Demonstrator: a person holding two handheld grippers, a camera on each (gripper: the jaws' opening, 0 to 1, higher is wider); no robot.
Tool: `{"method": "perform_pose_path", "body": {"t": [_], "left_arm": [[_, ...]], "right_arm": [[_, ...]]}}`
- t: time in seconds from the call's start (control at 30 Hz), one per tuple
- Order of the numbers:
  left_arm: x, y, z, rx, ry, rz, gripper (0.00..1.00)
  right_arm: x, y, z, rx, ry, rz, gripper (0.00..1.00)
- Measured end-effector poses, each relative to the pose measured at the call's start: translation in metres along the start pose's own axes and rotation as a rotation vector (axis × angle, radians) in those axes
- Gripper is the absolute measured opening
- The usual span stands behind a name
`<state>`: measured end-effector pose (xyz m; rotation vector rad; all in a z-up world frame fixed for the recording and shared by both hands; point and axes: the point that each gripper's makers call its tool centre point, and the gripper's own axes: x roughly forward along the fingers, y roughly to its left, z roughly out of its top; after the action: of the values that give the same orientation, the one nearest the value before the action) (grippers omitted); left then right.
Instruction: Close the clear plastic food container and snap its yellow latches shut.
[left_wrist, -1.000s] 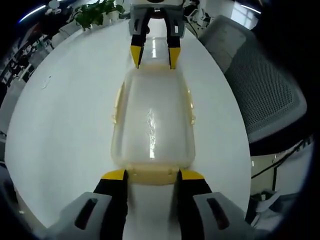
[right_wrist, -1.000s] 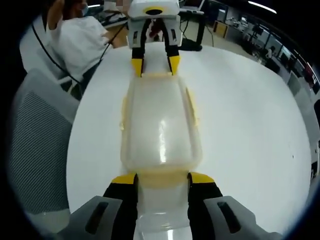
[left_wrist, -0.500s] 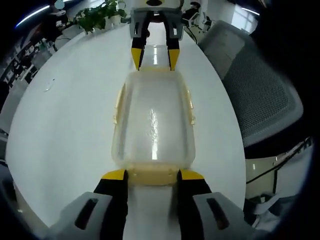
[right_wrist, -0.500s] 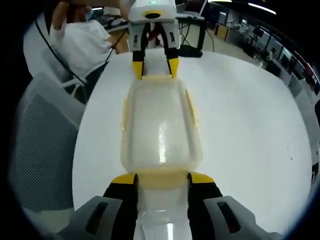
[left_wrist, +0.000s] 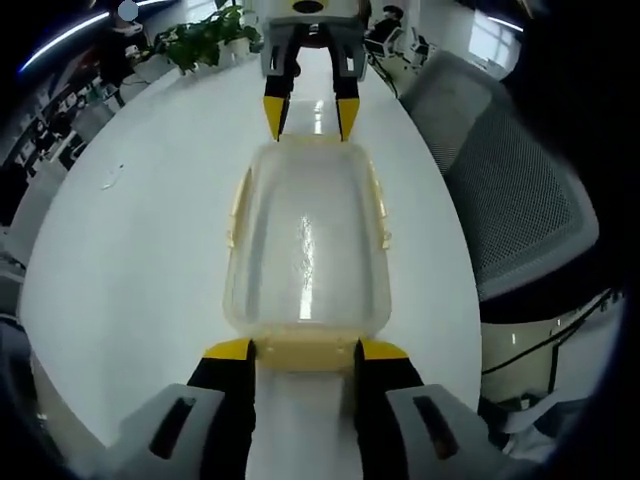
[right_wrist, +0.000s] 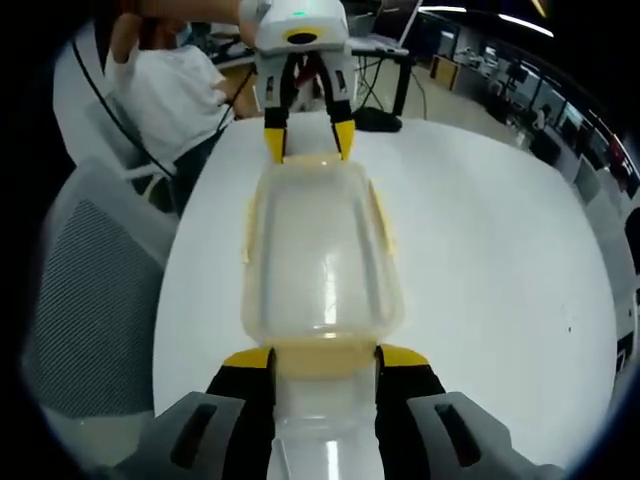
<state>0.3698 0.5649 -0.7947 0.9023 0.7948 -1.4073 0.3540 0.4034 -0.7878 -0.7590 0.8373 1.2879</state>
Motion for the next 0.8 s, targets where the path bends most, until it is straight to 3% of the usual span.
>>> {"method": "perform_pose_path", "body": {"t": [0.4, 0.8], "left_arm": [[-0.014, 0.003, 0.017, -0.011, -0.014, 0.027, 0.37], [-0.018, 0.001, 0.026, -0.024, -0.017, 0.037, 0.37]], "right_arm": [[-0.023, -0.006, 0.004, -0.028, -0.005, -0.016, 0.38], [-0.031, -0.008, 0.002, -0.051, 0.008, -0.009, 0.38]]}}
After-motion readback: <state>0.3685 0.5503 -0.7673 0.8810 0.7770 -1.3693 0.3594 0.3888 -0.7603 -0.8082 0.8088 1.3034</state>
